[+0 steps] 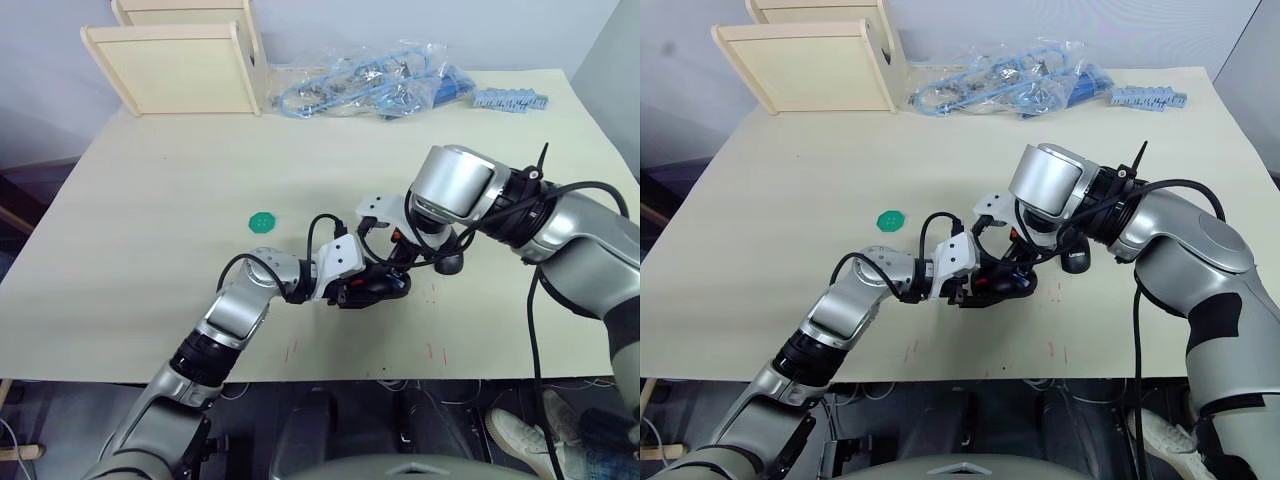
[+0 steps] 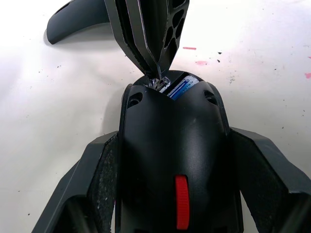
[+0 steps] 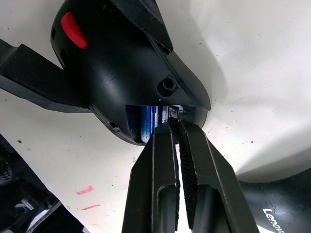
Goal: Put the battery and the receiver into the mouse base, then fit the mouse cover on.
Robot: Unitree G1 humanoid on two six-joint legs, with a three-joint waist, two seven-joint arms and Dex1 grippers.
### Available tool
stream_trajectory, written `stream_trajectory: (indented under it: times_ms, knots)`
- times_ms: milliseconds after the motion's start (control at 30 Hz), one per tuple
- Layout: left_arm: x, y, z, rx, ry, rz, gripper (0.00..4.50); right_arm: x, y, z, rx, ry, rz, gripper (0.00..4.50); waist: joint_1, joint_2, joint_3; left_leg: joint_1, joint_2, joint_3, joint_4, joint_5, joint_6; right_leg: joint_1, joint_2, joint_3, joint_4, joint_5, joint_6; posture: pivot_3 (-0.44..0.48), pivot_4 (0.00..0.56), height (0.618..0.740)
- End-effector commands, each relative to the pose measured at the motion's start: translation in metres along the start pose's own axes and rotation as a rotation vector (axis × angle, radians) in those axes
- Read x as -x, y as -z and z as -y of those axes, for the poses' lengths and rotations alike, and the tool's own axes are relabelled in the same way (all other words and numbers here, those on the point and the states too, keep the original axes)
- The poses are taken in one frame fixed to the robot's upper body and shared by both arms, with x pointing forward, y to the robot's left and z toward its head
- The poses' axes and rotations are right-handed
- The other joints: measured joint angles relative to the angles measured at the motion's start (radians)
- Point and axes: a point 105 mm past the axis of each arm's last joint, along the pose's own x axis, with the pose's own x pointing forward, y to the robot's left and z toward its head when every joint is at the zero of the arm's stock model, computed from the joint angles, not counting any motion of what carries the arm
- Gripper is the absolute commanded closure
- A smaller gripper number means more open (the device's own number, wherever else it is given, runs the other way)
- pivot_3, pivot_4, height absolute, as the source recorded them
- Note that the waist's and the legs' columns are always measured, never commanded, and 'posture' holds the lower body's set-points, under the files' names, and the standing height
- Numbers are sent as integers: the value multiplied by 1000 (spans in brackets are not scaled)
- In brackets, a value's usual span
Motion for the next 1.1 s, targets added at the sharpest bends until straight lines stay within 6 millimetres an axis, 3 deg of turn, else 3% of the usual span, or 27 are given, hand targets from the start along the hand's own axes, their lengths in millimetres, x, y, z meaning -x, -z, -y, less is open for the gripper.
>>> stream_trajectory:
  times_ms: [33,567,667,767,800,1100]
  knots:
    - [-8,8,5,11,-1,-27,1625,6,-8,-1,25,15,17,4500,0,0,0,0,0,0,0,0,0,0,0,0,0,0,0,0,150,740]
    - [-8,8,6,18,-6,-24,1625,-6,-8,-2,40,3,18,4500,-3,1,-1,1,0,0,0,0,0,0,0,0,0,0,0,0,150,740]
    - [-8,8,6,20,-6,-23,1625,-3,-8,5,60,35,50,3514,-2,2,-2,1,0,0,0,0,0,0,0,0,0,0,0,0,150,740]
    - [-8,7,7,20,-4,-22,1625,9,-7,11,2,34,97,1964,0,2,-1,0,0,0,0,0,0,0,0,0,0,0,0,0,150,740]
    - [-8,7,7,20,-4,-22,1625,13,-4,13,-9,37,102,1692,1,2,-1,0,0,0,0,0,0,0,0,0,0,0,0,0,150,740]
    - [-7,8,6,25,-9,-21,1625,41,30,18,-53,40,153,1692,-1,4,0,-1,-1,0,0,0,0,0,-1,-1,0,0,0,0,150,740]
